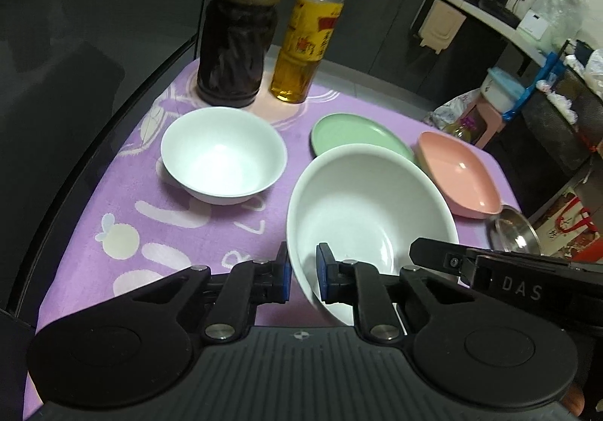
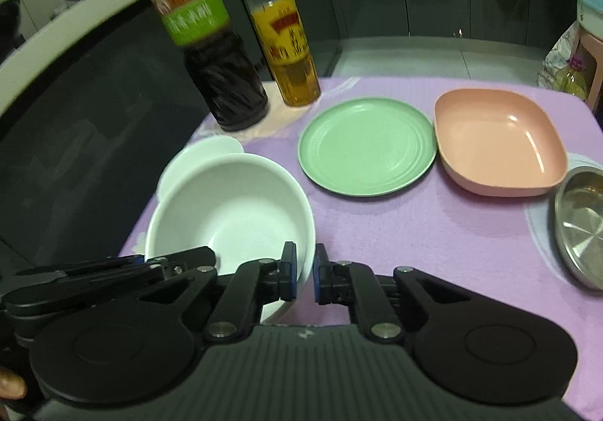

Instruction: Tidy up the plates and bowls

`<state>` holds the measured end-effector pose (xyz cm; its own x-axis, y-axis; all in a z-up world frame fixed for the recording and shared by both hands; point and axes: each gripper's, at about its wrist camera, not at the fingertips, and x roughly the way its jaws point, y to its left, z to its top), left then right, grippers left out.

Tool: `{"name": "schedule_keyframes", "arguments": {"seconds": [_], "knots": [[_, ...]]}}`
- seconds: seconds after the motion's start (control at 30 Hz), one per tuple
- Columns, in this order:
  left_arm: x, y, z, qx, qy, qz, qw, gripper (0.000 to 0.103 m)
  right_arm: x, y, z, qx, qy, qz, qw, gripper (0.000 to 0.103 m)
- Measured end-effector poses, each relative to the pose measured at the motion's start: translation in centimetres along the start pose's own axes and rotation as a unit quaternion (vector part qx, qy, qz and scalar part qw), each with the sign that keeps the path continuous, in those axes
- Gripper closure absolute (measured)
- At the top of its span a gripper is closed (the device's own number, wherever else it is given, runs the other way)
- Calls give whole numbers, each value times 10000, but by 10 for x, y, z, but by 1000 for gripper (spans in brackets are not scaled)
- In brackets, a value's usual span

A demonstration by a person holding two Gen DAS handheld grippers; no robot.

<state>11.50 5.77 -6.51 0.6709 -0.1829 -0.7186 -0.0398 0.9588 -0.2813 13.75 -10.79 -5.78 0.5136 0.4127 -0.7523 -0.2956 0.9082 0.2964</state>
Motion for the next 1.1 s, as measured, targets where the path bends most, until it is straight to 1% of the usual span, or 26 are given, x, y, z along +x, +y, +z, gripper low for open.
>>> {"name": "schedule_keyframes", "arguments": {"seconds": [0.27,0.73,1.1], "knots": [[-29,-14,-14,188,-93,-123,9997,90,-36,8,-18,71,-189,44,9998,94],[-72,-30,-48,494,-197,-206,9984,90,-75,11,-51,227,-289,55,9993,93],[-90,-40,-71,702,-136,-261,9971,90,-99,12,-77,333,-390,21,9987,92]]}}
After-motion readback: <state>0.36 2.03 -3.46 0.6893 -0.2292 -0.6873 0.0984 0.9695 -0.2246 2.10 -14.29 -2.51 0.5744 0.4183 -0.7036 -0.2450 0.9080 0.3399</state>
